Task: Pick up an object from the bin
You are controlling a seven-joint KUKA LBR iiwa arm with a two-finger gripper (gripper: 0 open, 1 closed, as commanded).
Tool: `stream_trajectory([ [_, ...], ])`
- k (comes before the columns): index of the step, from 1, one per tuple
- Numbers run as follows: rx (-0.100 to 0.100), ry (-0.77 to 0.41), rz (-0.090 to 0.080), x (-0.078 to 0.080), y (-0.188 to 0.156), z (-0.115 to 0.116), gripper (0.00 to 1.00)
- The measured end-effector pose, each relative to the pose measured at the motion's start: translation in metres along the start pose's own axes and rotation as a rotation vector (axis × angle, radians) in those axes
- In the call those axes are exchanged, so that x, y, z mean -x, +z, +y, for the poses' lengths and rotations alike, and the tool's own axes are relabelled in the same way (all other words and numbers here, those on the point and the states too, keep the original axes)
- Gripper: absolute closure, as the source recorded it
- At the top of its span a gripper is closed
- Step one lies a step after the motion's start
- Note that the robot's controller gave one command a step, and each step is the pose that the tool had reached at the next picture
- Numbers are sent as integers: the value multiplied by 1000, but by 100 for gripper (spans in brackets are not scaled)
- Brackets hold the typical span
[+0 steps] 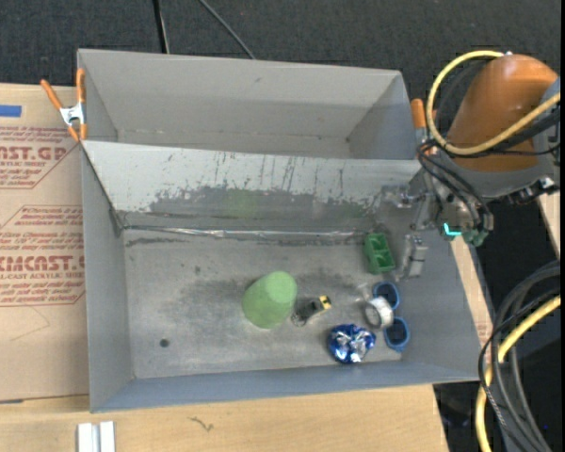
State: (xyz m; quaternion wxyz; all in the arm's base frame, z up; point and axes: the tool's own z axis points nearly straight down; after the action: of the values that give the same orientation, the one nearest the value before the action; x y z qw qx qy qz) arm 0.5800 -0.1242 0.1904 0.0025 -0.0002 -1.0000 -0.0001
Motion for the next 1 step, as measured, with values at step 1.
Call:
stream_trajectory([
  [1,1,-101,4,-73,119,10,0],
])
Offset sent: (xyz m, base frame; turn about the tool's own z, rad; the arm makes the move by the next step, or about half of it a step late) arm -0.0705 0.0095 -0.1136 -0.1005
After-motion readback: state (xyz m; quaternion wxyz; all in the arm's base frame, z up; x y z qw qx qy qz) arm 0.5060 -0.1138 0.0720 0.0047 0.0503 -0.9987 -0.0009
